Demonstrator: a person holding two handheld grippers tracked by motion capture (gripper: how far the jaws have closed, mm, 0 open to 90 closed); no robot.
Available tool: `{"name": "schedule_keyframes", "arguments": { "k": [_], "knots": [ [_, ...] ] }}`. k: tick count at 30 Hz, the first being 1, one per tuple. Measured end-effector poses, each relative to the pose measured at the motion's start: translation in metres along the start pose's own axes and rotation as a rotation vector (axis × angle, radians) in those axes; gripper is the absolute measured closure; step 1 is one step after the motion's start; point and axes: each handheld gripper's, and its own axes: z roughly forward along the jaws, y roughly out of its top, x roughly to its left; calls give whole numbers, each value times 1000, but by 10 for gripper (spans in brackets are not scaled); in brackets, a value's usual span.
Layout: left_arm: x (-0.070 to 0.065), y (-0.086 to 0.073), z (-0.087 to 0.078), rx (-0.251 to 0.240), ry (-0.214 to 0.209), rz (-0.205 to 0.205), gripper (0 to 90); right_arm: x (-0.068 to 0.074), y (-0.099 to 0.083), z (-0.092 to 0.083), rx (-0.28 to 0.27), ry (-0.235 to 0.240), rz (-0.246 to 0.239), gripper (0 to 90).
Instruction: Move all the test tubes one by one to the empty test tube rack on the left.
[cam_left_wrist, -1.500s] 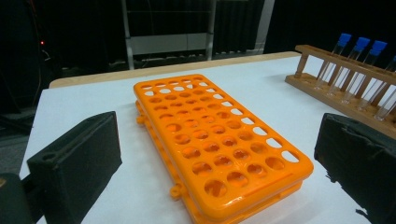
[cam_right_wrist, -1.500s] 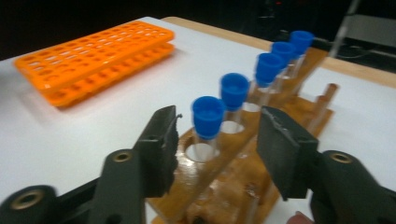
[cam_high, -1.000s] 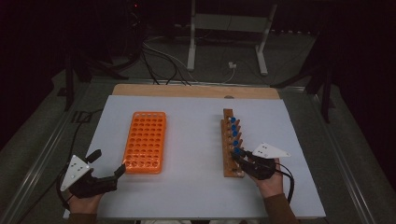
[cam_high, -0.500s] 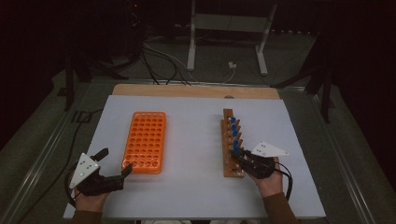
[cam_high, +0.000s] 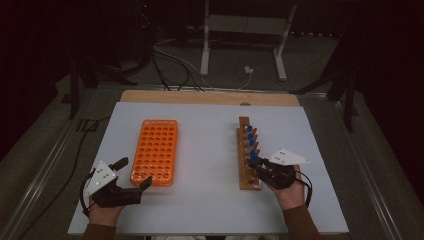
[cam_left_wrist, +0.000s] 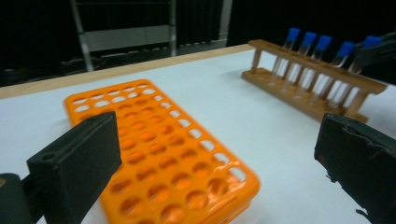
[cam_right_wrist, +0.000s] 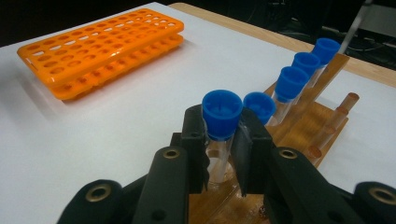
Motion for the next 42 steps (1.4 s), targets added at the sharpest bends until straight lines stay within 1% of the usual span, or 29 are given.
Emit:
{"name": "schedule_keyframes", "arguments": {
  "k": [4, 6, 7, 13, 15, 16, 19, 22, 23, 24, 28, 31, 34, 38, 39, 42],
  "knots": [
    [-5, 9, 5, -6, -39, 4, 11, -1, 8, -5, -3, 6, 6, 769],
    [-8, 13, 9, -3, -56, 17, 11, -2, 9, -7, -6, 9, 11, 768],
    [-10, 16, 11, -3, -60, 25, 11, -3, 13, -9, -11, 14, 15, 769],
    [-22, 31, 27, 0, -121, 59, 11, -5, 23, -14, -16, 19, 13, 769],
    [-26, 35, 32, 1, -143, 71, 11, -6, 30, -17, -21, 19, 5, 769],
    [-28, 38, 34, -1, -151, 73, 11, -6, 30, -17, -21, 19, 5, 769],
    [-34, 43, 41, -3, -175, 82, 12, -5, 38, -20, -28, 19, -7, 769],
    [-39, 48, 46, -2, -186, 93, 15, -2, 46, -22, -35, 21, -23, 769],
    [-40, 49, 48, -5, -189, 93, 16, 1, 50, -22, -36, 26, -31, 769],
    [-41, 51, 49, -6, -192, 95, 16, 1, 50, -22, -36, 26, -31, 769],
    [-46, 58, 54, -15, -210, 105, 19, 6, 56, -21, -41, 35, -51, 770],
    [-51, 62, 58, -19, -222, 114, 34, 12, 59, -16, -41, 51, -55, 770],
    [-56, 64, 65, -12, -236, 123, 38, 15, 60, -13, -39, 61, -60, 769],
    [-63, 66, 76, 4, -251, 137, 37, 22, 64, -6, -41, 86, -66, 769],
    [-64, 66, 79, 8, -256, 138, 36, 26, 66, -3, -42, 98, -69, 770],
    [-68, 65, 87, 21, -267, 148, 36, 30, 68, 0, -44, 111, -72, 769]
  ]
}}
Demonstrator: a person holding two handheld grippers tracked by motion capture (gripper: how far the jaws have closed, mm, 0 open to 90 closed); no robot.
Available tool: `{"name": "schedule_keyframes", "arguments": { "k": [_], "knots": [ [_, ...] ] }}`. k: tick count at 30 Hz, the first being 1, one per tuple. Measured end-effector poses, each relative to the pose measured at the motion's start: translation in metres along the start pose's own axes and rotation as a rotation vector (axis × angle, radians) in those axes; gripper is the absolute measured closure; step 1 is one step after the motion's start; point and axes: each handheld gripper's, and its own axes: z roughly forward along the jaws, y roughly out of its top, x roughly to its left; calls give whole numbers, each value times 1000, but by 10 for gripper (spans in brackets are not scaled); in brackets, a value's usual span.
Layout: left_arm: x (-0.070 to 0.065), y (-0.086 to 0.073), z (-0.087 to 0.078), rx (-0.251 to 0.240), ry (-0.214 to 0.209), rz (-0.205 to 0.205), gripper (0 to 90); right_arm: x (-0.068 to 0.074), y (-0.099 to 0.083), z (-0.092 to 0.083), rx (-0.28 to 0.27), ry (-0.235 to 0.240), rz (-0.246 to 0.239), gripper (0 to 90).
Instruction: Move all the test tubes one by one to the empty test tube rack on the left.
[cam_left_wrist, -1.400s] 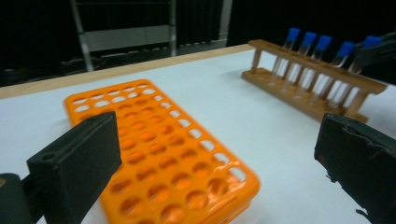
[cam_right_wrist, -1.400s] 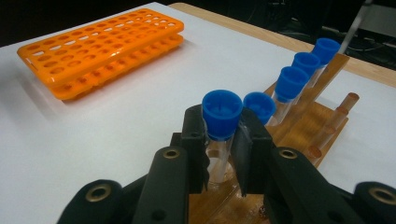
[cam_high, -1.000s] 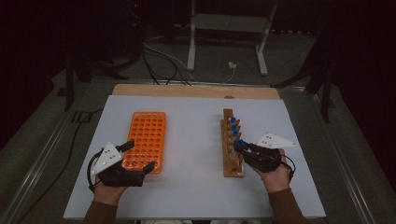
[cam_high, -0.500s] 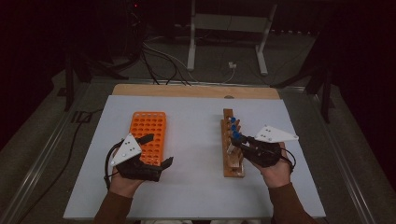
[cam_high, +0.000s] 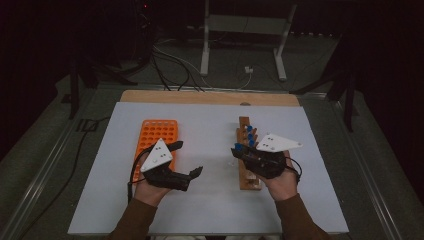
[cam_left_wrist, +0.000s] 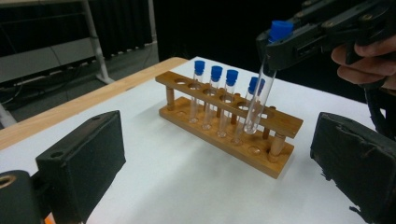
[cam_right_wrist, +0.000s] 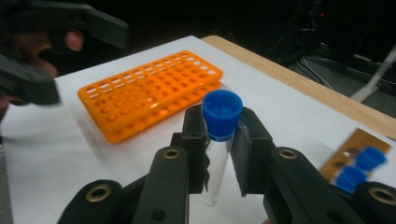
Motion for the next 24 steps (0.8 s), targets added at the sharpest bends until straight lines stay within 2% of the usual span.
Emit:
{"name": "schedule_keyframes", "arguments": {
  "k": [8, 11, 13, 15, 17, 18, 19, 20, 21, 22, 23, 24],
  "knots": [
    [-5, -1, 19, 27, -22, 14, 60, 11, 8, 13, 4, 48, -4, 769],
    [-9, -1, 26, 39, -16, 23, 76, 15, 9, 17, 7, 63, -8, 769],
    [-11, -1, 31, 54, -8, 37, 100, 17, 10, 19, 8, 72, -6, 769],
    [-14, -1, 34, 58, -25, 46, 157, 19, 11, 21, 8, 82, -5, 769],
    [-17, 0, 37, 63, -25, 59, 184, 21, 12, 23, 7, 92, -1, 769],
    [-18, 0, 38, 58, -29, 61, 287, 23, 13, 25, 7, 105, 3, 769],
    [-19, 0, 39, 54, -37, 60, 287, 23, 13, 25, 7, 105, 3, 769],
    [-19, 1, 40, 54, -46, 60, 343, 24, 13, 26, 9, 109, 1, 769],
    [-18, 1, 41, 55, -54, 59, 463, 26, 14, 28, 10, 118, -4, 769],
    [-18, 1, 42, 53, -62, 59, 463, 26, 14, 28, 10, 118, -4, 769],
    [-18, 1, 42, 54, -69, 60, 551, 28, 15, 30, 11, 126, -10, 769],
    [-18, 1, 43, 57, -74, 62, 592, 29, 15, 30, 12, 128, -10, 769]
  ]
}}
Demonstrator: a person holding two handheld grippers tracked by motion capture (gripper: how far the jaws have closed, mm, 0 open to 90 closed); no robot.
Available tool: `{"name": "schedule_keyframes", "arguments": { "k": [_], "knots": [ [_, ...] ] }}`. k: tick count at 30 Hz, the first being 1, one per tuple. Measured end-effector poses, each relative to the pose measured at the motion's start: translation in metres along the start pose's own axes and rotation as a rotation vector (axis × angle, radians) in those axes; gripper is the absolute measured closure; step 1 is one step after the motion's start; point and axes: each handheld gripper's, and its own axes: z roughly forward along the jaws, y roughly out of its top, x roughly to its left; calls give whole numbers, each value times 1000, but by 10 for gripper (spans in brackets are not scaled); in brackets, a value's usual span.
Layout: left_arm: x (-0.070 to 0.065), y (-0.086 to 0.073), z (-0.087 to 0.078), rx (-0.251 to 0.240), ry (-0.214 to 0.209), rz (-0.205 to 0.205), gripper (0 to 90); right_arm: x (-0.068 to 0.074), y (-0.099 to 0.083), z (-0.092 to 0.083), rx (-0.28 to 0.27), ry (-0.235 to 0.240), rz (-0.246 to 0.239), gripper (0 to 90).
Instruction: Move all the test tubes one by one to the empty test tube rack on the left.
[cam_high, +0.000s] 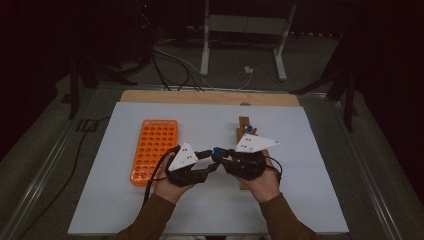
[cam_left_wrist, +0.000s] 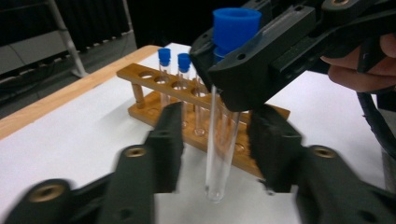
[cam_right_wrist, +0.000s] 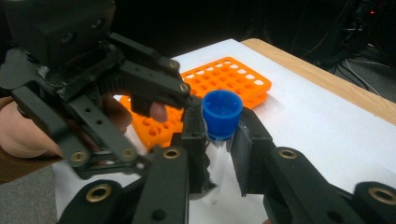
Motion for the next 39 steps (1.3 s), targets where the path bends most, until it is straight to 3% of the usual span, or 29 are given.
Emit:
{"name": "schedule_keyframes", "arguments": {
  "k": [4, 5, 10, 11, 12, 13, 15, 18, 25, 39],
  "knots": [
    [-2, -1, 0, 19, -8, 26, 692, 1, 0, 2, 3, 7, -2, 769],
    [-2, -1, -1, 22, -6, 34, 761, 2, 0, 3, 3, 10, 0, 769],
    [-1, -1, -3, 26, -3, 32, 775, 2, -1, 3, -1, 20, 7, 727],
    [-1, -1, -3, 25, -3, 29, 776, 1, -1, 3, -6, 28, 20, 621],
    [0, -1, -4, 25, 0, 29, 776, -1, -2, 3, -17, 53, 43, 438],
    [1, -1, -4, 23, 5, 26, 776, -1, -2, 3, -17, 53, 43, 438],
    [3, -2, -6, 18, 10, 16, 777, -2, -4, 1, -23, 26, 57, 264],
    [7, -4, -11, 12, 23, -6, 777, -5, -7, -3, -31, 0, 82, 170],
    [15, -10, -22, 7, 49, -26, 776, -13, -16, -16, -55, -52, 90, 105],
    [32, -32, -58, 18, 117, -76, 776, -24, -28, -42, -81, -142, 107, 97]
  ]
}}
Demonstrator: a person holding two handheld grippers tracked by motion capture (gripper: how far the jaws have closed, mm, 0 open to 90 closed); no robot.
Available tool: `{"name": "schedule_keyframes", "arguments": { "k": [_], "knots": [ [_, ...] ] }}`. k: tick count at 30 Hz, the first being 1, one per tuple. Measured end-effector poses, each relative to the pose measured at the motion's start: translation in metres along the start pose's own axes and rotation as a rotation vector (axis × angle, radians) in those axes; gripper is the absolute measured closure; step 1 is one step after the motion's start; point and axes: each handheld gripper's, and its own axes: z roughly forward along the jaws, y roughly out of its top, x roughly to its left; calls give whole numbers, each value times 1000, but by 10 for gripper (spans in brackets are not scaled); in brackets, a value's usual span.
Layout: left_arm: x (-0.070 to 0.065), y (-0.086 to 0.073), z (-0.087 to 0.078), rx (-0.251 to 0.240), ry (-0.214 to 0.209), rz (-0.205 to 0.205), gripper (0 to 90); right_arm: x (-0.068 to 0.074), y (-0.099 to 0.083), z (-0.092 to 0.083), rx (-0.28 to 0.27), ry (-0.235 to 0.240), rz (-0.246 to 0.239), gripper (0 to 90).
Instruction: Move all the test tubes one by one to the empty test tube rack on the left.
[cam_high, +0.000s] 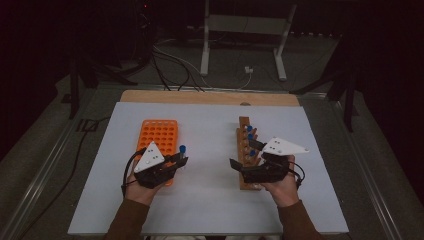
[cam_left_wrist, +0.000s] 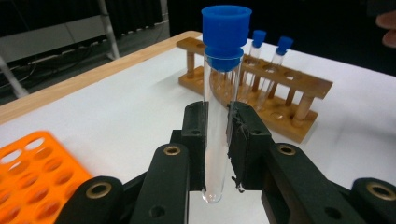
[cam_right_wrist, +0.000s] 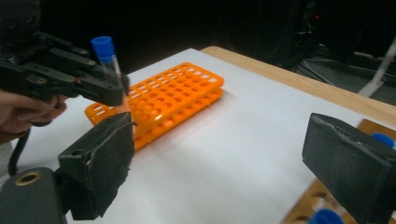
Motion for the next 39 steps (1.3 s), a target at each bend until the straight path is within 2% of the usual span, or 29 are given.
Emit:
{"name": "schedule_keyframes", "arguments": {
  "k": [10, 17, 27, 39],
  "knots": [
    [14, -23, -20, 17, 48, -34, 776, -6, -4, -14, -8, -29, 3, 98],
    [20, -37, -27, 39, 71, -53, 776, -6, -5, -18, -14, -34, -3, 99],
    [23, -52, -18, 75, 77, -61, 775, -3, -4, -18, -21, -33, -11, 100],
    [23, -63, -11, 152, 71, -57, 775, -4, -5, -21, -24, -35, -17, 101]
  ]
}}
